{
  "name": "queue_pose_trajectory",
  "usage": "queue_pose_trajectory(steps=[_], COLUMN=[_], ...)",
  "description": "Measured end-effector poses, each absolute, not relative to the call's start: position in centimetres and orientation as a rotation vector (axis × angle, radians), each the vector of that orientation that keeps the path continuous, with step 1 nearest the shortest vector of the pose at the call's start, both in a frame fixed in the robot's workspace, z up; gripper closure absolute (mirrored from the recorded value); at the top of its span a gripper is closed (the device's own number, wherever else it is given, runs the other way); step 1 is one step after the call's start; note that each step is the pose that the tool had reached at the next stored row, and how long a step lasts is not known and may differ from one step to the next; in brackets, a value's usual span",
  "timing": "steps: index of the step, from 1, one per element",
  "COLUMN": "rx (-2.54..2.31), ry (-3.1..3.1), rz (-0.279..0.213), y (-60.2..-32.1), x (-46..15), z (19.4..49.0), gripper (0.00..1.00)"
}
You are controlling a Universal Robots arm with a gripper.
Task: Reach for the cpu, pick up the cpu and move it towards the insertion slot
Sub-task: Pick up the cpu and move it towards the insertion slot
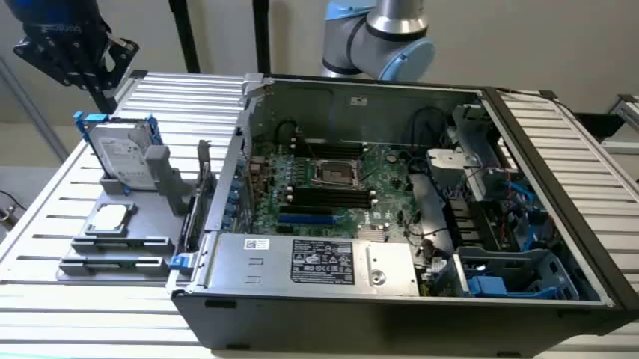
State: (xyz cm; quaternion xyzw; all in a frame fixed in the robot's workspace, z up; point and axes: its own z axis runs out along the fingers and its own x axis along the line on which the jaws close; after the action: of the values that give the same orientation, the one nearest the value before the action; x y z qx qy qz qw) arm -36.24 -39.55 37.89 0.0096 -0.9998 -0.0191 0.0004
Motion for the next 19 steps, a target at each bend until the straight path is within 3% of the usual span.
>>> queue_pose_trajectory(steps=[19], rx=[0.030], ry=[-3.140], rz=[-0.060], y=[-40.1], x=[-38.0], z=[37.8], gripper=[0.89])
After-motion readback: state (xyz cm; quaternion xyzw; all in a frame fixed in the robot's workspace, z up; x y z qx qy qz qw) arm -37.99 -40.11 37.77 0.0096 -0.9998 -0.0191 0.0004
